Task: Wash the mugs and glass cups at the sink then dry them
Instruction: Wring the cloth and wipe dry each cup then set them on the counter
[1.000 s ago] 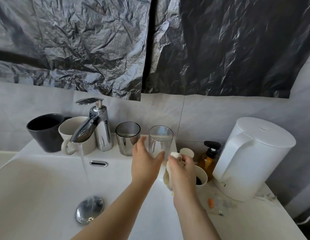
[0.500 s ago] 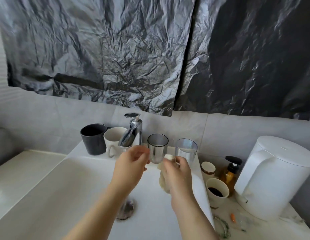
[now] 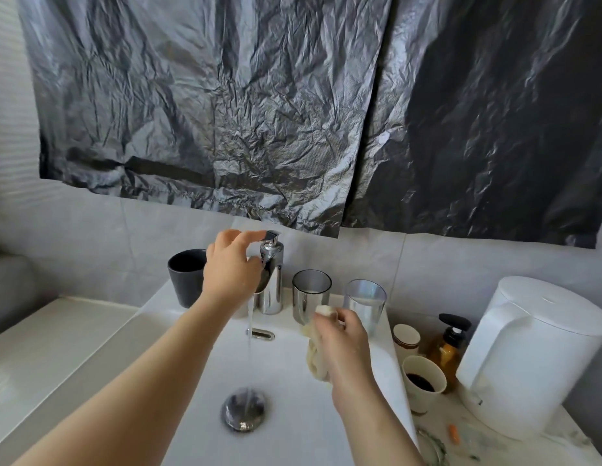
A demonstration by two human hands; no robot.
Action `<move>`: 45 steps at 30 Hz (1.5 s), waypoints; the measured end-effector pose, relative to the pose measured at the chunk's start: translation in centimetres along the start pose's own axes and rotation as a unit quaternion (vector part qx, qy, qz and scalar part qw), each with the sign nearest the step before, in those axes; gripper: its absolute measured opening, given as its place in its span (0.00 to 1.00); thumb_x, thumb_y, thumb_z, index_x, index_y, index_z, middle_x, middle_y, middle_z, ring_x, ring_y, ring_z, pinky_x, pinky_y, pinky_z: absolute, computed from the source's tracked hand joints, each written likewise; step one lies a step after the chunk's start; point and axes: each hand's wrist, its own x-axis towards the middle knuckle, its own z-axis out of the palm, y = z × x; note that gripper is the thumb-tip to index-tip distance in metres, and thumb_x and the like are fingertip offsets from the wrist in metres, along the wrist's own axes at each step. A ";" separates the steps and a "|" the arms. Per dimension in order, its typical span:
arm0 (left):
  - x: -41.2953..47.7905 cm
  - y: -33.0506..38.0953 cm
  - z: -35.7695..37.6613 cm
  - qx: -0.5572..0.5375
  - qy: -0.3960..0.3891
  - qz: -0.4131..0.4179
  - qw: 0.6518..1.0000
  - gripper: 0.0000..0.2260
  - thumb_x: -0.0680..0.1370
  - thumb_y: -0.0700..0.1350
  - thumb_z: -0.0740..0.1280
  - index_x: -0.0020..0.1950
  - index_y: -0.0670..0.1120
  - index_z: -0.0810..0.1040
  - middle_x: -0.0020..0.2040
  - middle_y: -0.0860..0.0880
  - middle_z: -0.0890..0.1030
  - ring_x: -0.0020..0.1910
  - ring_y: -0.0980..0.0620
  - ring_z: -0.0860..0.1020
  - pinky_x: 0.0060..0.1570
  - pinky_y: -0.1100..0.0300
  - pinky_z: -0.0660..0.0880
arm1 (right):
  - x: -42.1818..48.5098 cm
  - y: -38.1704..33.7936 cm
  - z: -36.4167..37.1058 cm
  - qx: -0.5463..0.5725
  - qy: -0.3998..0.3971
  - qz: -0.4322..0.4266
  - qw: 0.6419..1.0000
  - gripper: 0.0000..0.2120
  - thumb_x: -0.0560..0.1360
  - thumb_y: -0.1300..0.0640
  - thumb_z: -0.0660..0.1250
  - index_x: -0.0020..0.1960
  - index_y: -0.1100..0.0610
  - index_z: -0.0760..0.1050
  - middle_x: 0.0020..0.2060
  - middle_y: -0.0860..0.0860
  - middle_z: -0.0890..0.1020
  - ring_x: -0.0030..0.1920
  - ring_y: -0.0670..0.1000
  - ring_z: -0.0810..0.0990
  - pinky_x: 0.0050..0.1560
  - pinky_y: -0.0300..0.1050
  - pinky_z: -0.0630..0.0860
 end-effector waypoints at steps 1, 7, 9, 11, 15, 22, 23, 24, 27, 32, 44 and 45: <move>-0.2 0.0 0.1 0.007 0.001 -0.003 1.000 0.23 0.77 0.36 0.58 0.68 0.53 0.72 0.68 0.46 0.67 0.67 0.44 0.62 0.63 0.55 0.61 | 0.0 0.2 -0.1 0.004 0.000 -0.002 1.000 0.11 0.66 0.52 0.67 0.47 0.54 0.74 0.45 0.59 0.82 0.35 0.54 0.71 0.31 0.38 0.65; -1.0 -0.1 0.0 0.070 -0.013 -0.028 0.997 0.22 0.76 0.40 0.59 0.69 0.56 0.70 0.68 0.48 0.68 0.67 0.44 0.63 0.64 0.51 0.60 | -0.1 1.2 -0.6 0.015 -0.008 -0.009 1.000 0.05 0.72 0.58 0.65 0.48 0.53 0.74 0.48 0.59 0.82 0.37 0.56 0.73 0.35 0.42 0.69; -1.5 -0.5 -0.1 0.075 -0.028 -0.035 0.996 0.22 0.77 0.42 0.60 0.69 0.57 0.69 0.68 0.48 0.68 0.68 0.45 0.63 0.65 0.51 0.59 | -0.4 1.1 -0.9 0.012 -0.015 -0.009 1.000 0.04 0.73 0.58 0.65 0.48 0.53 0.74 0.46 0.57 0.83 0.38 0.55 0.75 0.36 0.43 0.71; -2.0 -0.8 -0.1 0.087 -0.034 -0.017 0.995 0.21 0.78 0.47 0.61 0.71 0.58 0.68 0.68 0.50 0.68 0.69 0.45 0.63 0.67 0.50 0.59 | -1.1 0.7 -1.4 0.022 -0.036 0.001 0.999 0.04 0.75 0.59 0.64 0.49 0.55 0.74 0.40 0.54 0.82 0.34 0.52 0.74 0.31 0.38 0.70; -5.4 -1.2 0.0 -0.091 0.004 0.030 0.995 0.16 0.78 0.42 0.65 0.65 0.51 0.75 0.61 0.51 0.70 0.57 0.52 0.73 0.58 0.61 0.67 | -1.9 1.1 -2.0 0.059 -0.067 0.031 0.995 0.08 0.75 0.51 0.65 0.51 0.54 0.74 0.41 0.51 0.82 0.38 0.49 0.79 0.38 0.39 0.72; -14.5 -5.4 4.4 -0.137 -0.077 -0.101 0.982 0.12 0.80 0.53 0.61 0.63 0.54 0.73 0.60 0.52 0.73 0.56 0.49 0.75 0.56 0.53 0.75 | -3.0 4.4 -1.7 0.158 -0.063 0.094 0.981 0.11 0.80 0.50 0.54 0.52 0.53 0.72 0.46 0.53 0.82 0.45 0.54 0.80 0.41 0.44 0.73; -14.9 -5.5 4.7 -0.187 -0.138 -0.193 0.953 0.14 0.80 0.57 0.58 0.62 0.55 0.72 0.61 0.49 0.75 0.55 0.48 0.76 0.53 0.49 0.77 | -3.3 4.8 -1.5 0.179 -0.065 0.099 0.977 0.09 0.81 0.52 0.54 0.50 0.52 0.72 0.45 0.53 0.81 0.43 0.54 0.80 0.39 0.43 0.73; -15.1 -5.3 4.6 -0.259 -0.194 -0.284 0.903 0.15 0.80 0.60 0.56 0.60 0.55 0.72 0.59 0.47 0.77 0.53 0.46 0.77 0.47 0.48 0.79 | -3.8 4.8 -1.2 0.191 -0.072 0.100 0.974 0.08 0.81 0.54 0.55 0.49 0.52 0.72 0.44 0.52 0.81 0.43 0.53 0.80 0.38 0.43 0.74; -15.2 -5.1 4.2 -0.414 -0.243 -0.391 0.785 0.22 0.80 0.63 0.52 0.51 0.48 0.77 0.47 0.43 0.83 0.41 0.45 0.82 0.37 0.50 0.80 | -4.4 6.2 -0.7 0.100 -0.076 0.066 0.990 0.06 0.81 0.54 0.55 0.50 0.52 0.70 0.44 0.50 0.80 0.43 0.49 0.79 0.39 0.42 0.73; -14.5 -4.5 5.9 -0.390 -0.222 -0.378 0.810 0.18 0.81 0.57 0.55 0.57 0.47 0.77 0.51 0.43 0.82 0.48 0.45 0.82 0.37 0.54 0.80 | -4.5 8.4 0.4 -0.176 -0.054 -0.003 0.983 0.10 0.80 0.47 0.52 0.54 0.34 0.69 0.55 0.41 0.74 0.59 0.48 0.71 0.61 0.49 0.71; -15.5 -4.5 8.1 -0.323 -0.121 -0.244 0.906 0.13 0.83 0.46 0.55 0.41 0.44 0.72 0.36 0.50 0.77 0.39 0.51 0.75 0.39 0.62 0.71 | -2.7 11.5 0.0 -0.235 -0.046 -0.067 0.969 0.11 0.77 0.40 0.50 0.48 0.43 0.68 0.45 0.47 0.80 0.47 0.50 0.79 0.47 0.52 0.77; -15.6 -4.5 8.4 -0.324 -0.124 -0.248 0.905 0.14 0.83 0.47 0.55 0.42 0.45 0.74 0.37 0.51 0.78 0.40 0.52 0.77 0.41 0.62 0.72 | -2.6 11.6 0.0 -0.221 -0.035 -0.064 0.973 0.10 0.77 0.41 0.52 0.45 0.44 0.68 0.42 0.47 0.80 0.45 0.52 0.79 0.46 0.54 0.78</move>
